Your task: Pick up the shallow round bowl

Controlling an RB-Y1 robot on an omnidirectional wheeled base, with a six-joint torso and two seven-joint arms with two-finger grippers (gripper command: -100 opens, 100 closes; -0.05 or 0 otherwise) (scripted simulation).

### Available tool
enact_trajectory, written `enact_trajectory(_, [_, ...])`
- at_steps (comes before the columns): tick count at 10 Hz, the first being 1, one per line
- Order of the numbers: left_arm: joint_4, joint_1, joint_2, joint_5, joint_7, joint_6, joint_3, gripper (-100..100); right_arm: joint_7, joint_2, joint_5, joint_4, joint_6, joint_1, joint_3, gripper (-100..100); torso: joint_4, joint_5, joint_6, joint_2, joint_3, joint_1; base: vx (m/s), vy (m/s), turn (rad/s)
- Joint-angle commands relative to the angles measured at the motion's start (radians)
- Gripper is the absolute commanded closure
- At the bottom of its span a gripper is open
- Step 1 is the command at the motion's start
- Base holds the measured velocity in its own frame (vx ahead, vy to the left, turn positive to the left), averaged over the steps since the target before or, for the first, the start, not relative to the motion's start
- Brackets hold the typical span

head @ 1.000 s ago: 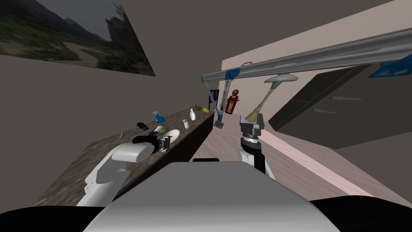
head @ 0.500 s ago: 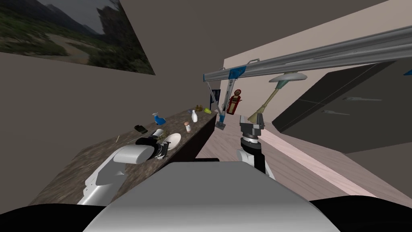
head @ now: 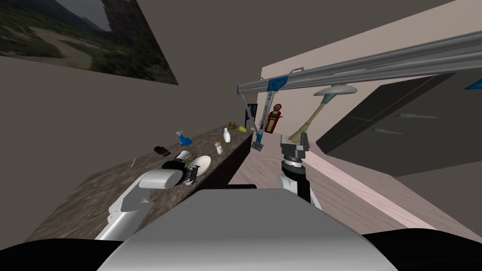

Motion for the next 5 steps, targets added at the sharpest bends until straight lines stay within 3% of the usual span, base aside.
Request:
enact_trajectory(1, [0.0, 0.0, 0.0, 0.0, 0.0, 0.0, 0.0, -100, 0.0, 0.0, 0.0, 0.0, 0.0, 0.0, 0.0, 0, 0.0, 0.0, 0.0, 0.0, 0.0, 0.0, -0.008, -0.007, -0.004])
enact_trajectory(2, [0.002, 0.0, 0.0, -0.001, -0.001, -0.003, -0.001, 100, 0.0, 0.0, 0.0, 0.0, 0.0, 0.0, 0.0, 0, 0.0, 0.0, 0.0, 0.0, 0.0, 0.0, 0.0, 0.0, 0.0])
enact_trajectory(5, [0.002, 0.0, -0.001, 0.0, -0.001, -0.002, -0.001, 100, 0.0, 0.0, 0.0, 0.0, 0.0, 0.0, 0.0, 0, 0.0, 0.0, 0.0, -0.001, -0.001, 0.001, 0.0, 0.0, 0.0])
